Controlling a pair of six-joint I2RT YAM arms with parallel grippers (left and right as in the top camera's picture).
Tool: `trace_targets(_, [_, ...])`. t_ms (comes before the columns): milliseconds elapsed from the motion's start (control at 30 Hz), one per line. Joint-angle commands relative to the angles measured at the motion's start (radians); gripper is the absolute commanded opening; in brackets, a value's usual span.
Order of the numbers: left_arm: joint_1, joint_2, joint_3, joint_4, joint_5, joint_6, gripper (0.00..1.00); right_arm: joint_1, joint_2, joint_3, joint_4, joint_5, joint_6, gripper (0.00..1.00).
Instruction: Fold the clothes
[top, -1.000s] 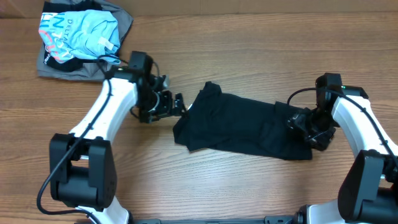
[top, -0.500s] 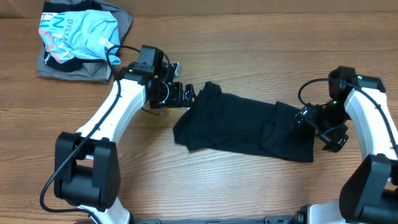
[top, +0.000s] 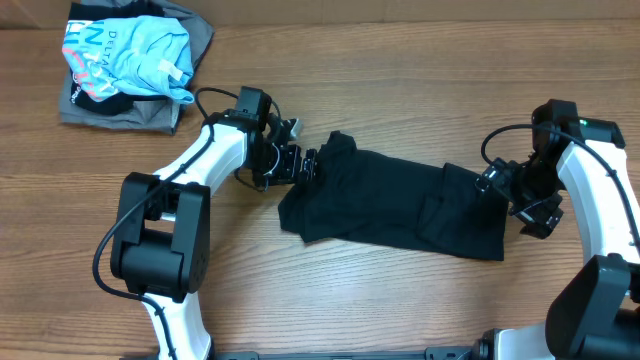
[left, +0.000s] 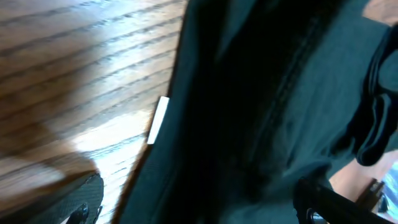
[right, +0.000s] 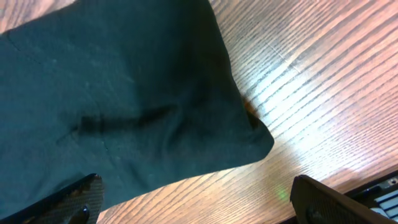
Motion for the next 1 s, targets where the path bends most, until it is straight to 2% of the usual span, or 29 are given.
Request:
trace_targets(0, [-0.028, 0.027, 0.001, -0.005, 0.045, 0.052, 1.0, -0.001, -0.023, 0.02, 0.006, 0.0, -0.013, 1.0])
trace_targets(367, [-0.13, 0.099, 0.001, -0.001, -0.01, 0.051, 0.98, -0.001, -0.023, 0.02, 0.0, 0.0, -0.024, 1.0])
trace_targets(433, [-0.132, 0.116, 0.001, 0.004, -0.013, 0.043, 0.75, -0.001, -0.023, 0.02, -0.001, 0.0, -0.024, 1.0])
trace_targets(567, [-0.129, 0.124, 0.002, 0.01, -0.038, 0.033, 0.18, -0.001, -0.023, 0.02, -0.001, 0.0, -0.024, 1.0])
trace_targets(633, [-0.124, 0.124, 0.005, 0.002, -0.085, -0.015, 0.07, -0.001, -0.023, 0.02, -0.001, 0.0, -0.024, 1.0])
trace_targets(667, [-0.118, 0.124, 0.007, -0.01, -0.122, -0.04, 0.04, -0.001, -0.023, 0.02, -0.001, 0.0, -0.024, 1.0])
trace_targets(767, [-0.097, 0.124, 0.013, -0.068, -0.228, -0.084, 0.04, -0.001, -0.023, 0.016, 0.002, 0.0, -0.024, 1.0])
trace_targets(833, [-0.062, 0.123, 0.019, -0.146, -0.398, -0.172, 0.04, -0.001, -0.023, 0.003, 0.011, -0.001, -0.024, 1.0])
trace_targets(967, [0.013, 0.12, 0.042, -0.259, -0.564, -0.216, 0.04, 0.0, -0.023, -0.011, 0.019, -0.001, -0.024, 1.0])
